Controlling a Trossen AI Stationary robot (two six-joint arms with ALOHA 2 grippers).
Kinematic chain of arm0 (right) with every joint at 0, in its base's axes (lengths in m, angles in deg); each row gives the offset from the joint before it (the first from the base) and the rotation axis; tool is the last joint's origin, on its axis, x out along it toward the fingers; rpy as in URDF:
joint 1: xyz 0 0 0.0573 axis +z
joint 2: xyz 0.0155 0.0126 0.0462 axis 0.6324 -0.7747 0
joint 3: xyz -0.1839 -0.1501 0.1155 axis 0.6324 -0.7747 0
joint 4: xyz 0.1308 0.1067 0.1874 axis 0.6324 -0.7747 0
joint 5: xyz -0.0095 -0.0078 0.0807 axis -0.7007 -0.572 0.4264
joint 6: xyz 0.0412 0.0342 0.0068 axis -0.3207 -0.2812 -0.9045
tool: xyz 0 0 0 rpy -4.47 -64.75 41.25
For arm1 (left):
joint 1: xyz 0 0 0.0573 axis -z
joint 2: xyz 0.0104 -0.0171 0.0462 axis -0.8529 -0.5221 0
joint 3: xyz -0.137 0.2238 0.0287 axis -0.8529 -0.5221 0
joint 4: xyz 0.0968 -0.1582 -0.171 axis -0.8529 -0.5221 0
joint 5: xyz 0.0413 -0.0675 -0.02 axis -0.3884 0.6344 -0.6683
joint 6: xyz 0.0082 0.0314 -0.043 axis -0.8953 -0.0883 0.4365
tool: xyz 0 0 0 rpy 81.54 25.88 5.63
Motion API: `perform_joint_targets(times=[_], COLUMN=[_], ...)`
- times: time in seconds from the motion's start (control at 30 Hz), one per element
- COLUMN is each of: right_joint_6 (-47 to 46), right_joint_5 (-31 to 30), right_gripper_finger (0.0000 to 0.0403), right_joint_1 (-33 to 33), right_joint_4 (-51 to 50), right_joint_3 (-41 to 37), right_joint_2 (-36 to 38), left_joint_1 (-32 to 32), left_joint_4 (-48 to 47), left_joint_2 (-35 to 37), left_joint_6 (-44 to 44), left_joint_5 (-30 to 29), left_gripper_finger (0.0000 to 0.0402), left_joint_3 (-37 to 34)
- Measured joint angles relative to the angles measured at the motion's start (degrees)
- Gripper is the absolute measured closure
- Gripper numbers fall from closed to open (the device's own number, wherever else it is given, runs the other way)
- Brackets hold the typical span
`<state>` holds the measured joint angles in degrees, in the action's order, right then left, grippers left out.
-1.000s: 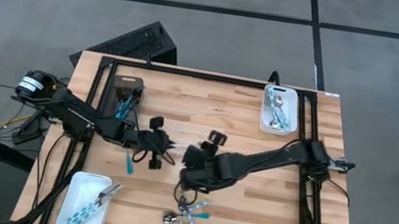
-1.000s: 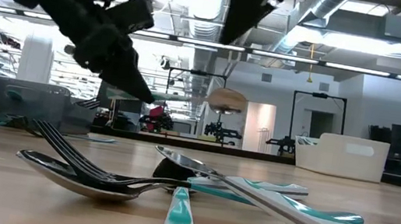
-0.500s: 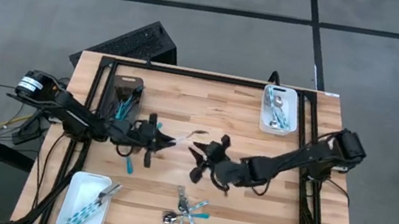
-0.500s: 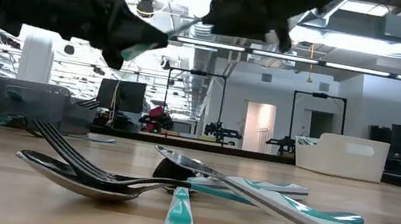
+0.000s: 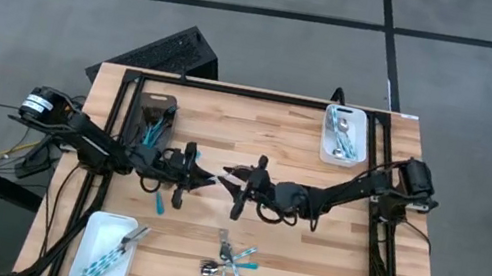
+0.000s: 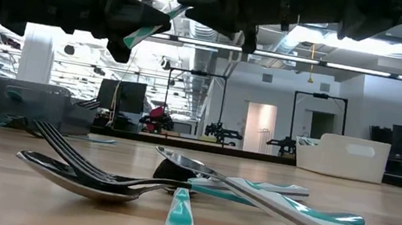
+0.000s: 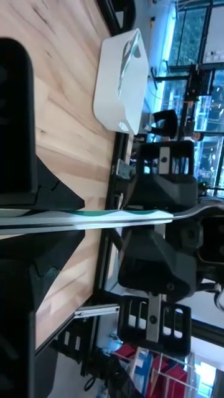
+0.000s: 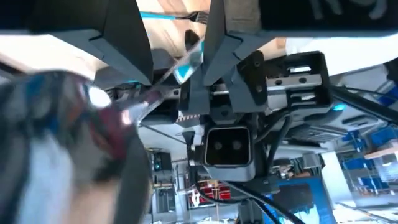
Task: Sort silverware by color (type)
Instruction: Put the blue patterned spoon into the top right white bin
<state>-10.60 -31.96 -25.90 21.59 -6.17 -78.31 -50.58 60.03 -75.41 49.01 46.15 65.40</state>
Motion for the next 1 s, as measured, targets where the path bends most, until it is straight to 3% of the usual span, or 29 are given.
perform_joint_targets(times=[0.1, 0.2, 0.3, 0.37, 0.63, 0.83, 1.0], right_joint_6=[1.4, 1.5, 1.4, 0.7, -8.4, -12.5, -14.5], right_joint_5=[0.2, 0.3, 0.4, 0.4, -2.8, -2.9, -2.4], right_gripper_finger=[0.0264, 0.0317, 0.0370, 0.0370, 0.0370, 0.0370, 0.0370], right_joint_1=[0.1, 0.1, 0.0, -0.6, -6.7, -14.5, -22.1], right_joint_4=[-0.1, -0.7, -3.9, -9.9, -55.3, -80.4, -94.7], right_joint_3=[0.0, 0.0, 0.0, 0.0, 6.5, 9.9, 9.9], right_joint_2=[0.0, 0.0, 0.4, 2.4, 16.3, 22.0, 23.6], left_joint_1=[0.0, 0.0, -0.1, -0.1, -2.5, -3.1, -3.1], left_joint_4=[0.0, -0.6, -3.1, -5.6, -10.8, -12.4, -15.0], left_joint_2=[0.0, 0.0, 0.0, 0.0, 0.0, 0.0, 0.0], left_joint_6=[-0.1, -0.1, 0.0, -0.8, -1.1, 1.4, 3.0], left_joint_5=[0.0, -0.5, -1.1, -1.5, -7.5, -7.4, -7.4], left_gripper_finger=[0.0380, 0.0375, 0.0340, 0.0309, 0.0221, 0.0211, 0.0210], left_joint_3=[0.0, 0.0, 0.0, 0.0, 0.0, 0.0, 0.0])
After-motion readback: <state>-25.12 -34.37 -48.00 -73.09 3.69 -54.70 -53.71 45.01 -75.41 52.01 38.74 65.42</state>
